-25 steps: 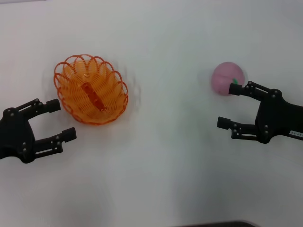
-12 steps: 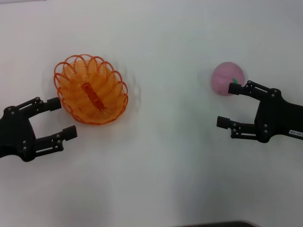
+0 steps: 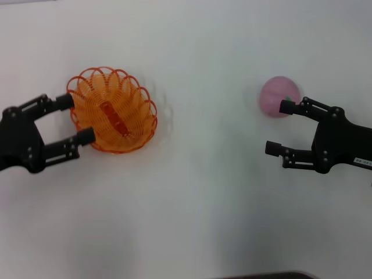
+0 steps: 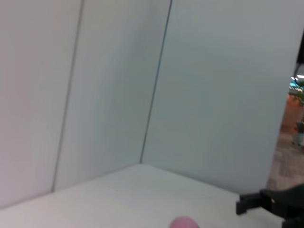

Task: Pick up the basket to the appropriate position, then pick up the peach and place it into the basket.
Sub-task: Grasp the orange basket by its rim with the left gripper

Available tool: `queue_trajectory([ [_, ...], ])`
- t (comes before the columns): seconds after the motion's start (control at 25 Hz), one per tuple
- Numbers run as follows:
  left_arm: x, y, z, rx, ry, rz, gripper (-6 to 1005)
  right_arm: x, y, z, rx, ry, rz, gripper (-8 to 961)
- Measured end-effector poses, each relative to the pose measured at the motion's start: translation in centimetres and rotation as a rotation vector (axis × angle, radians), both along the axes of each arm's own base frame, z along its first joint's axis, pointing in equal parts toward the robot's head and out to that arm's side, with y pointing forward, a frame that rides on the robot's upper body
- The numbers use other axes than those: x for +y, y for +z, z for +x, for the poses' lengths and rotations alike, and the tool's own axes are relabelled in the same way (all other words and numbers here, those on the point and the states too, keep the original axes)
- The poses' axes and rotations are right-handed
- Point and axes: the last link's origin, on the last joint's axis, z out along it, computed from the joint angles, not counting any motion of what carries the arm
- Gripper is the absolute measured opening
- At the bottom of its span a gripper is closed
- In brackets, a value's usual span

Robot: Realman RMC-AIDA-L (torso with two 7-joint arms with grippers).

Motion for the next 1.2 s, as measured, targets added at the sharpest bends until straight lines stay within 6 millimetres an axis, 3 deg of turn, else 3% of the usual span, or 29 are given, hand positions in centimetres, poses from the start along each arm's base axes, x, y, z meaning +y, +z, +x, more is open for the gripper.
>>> queue_trajectory([
  [0.88,4.6,0.4,1.4,-0.25,0.143,0.366,841,0.5,-0.1,-0.5,0.01,0.017,-0.003,945],
  [1.2,5.5,-0.5,1.5,-0.303,0.184,0.5,842,0.5,-0.2,-0.5,0.015,0.014,-0.001,945],
])
